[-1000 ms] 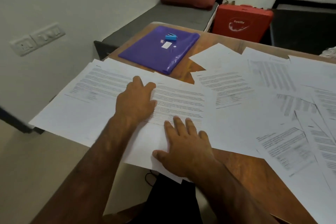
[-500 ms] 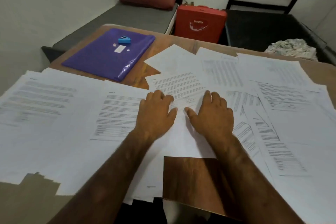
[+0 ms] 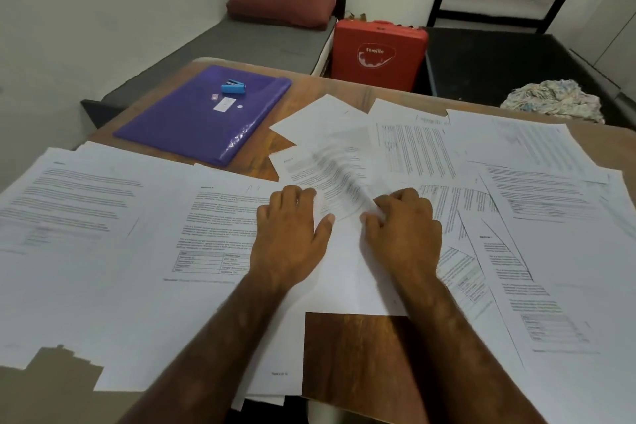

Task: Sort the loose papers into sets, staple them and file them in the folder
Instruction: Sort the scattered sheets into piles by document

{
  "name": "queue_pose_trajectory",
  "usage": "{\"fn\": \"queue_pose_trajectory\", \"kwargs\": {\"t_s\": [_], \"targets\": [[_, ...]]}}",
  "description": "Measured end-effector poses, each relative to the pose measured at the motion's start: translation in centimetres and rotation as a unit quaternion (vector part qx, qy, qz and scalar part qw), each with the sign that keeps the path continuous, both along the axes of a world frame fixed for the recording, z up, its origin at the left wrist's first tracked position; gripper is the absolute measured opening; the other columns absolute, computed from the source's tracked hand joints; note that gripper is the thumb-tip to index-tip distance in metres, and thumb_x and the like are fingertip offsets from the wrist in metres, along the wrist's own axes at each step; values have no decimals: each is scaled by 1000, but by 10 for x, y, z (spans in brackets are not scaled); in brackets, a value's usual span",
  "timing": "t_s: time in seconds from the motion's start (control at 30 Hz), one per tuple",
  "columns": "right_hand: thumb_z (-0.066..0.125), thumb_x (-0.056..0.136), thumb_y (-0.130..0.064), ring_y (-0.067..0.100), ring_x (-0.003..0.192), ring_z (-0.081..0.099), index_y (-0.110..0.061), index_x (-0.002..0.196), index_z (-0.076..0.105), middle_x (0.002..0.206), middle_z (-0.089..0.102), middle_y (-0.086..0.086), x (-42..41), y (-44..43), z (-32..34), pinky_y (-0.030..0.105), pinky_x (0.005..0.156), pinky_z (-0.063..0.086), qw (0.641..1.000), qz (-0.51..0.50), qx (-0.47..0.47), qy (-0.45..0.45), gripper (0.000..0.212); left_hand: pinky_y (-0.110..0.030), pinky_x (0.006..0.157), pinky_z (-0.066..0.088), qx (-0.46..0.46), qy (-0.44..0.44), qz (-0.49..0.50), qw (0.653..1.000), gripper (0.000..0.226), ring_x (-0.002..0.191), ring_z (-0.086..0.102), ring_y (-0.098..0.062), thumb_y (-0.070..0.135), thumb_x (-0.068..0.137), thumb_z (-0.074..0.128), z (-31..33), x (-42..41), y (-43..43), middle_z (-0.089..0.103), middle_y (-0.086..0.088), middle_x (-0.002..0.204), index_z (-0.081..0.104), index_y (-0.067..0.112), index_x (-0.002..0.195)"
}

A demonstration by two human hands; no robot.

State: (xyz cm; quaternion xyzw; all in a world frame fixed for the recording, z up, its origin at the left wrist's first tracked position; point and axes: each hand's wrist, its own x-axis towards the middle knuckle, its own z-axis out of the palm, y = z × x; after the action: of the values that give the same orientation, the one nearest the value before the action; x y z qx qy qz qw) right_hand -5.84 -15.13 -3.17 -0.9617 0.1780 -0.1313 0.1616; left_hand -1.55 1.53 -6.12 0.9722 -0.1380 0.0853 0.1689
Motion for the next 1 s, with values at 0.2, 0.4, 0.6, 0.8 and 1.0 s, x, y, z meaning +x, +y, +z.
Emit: {"fn": "queue_pose_trajectory", "kwargs": {"t_s": [0.2, 0.4, 0.6, 0.8, 1.0], "targets": [[60, 102, -43, 9, 100, 56, -29, 132, 63, 127, 62, -8, -12, -9, 35, 35, 84, 50, 956, -71, 210, -194, 33, -45, 116, 34, -177, 53, 24, 983, 75, 137, 44, -20, 74, 95, 33, 9, -1, 3, 46, 1, 152, 32, 26, 153], [63, 100, -47, 3, 97, 66, -39, 117, 63, 108, 67, -25, -35, -12, 62, 37, 87, 59, 923, -33, 327, -199, 20, -38, 94, 52, -538, 194, 28, 820, 40, 103, 70, -7, 67, 97, 44, 63, -7, 8, 73, 22, 106, 66, 37, 111], [60, 85, -73, -3, 103, 58, -47, 113, 58, 117, 58, -30, -62, 19, 51, 32, 88, 48, 954, 25, 285, -89, 38, -55, 92, 59, -634, 204, -91, 741, 51, 117, 70, -27, 30, 88, 70, 100, -15, 26, 71, 1, 130, 57, 29, 138], [82, 70, -58, 5, 106, 68, -35, 136, 50, 123, 66, -18, -56, 18, 59, 30, 83, 54, 820, 40, 565, -85, 77, -45, 98, 58, -614, 274, -79, 736, 54, 120, 68, -26, -4, 91, 67, 69, -30, 64, 72, -1, 128, 57, 22, 137], [72, 91, 4, 32, 98, 78, -4, 120, 72, 112, 79, 11, -43, 12, 40, 40, 79, 64, 739, 41, 664, -108, 31, -42, 97, 58, -568, 294, -45, 768, 49, 112, 72, -22, -10, 93, 63, 57, -39, 76, 76, 2, 120, 64, 22, 129]]}}
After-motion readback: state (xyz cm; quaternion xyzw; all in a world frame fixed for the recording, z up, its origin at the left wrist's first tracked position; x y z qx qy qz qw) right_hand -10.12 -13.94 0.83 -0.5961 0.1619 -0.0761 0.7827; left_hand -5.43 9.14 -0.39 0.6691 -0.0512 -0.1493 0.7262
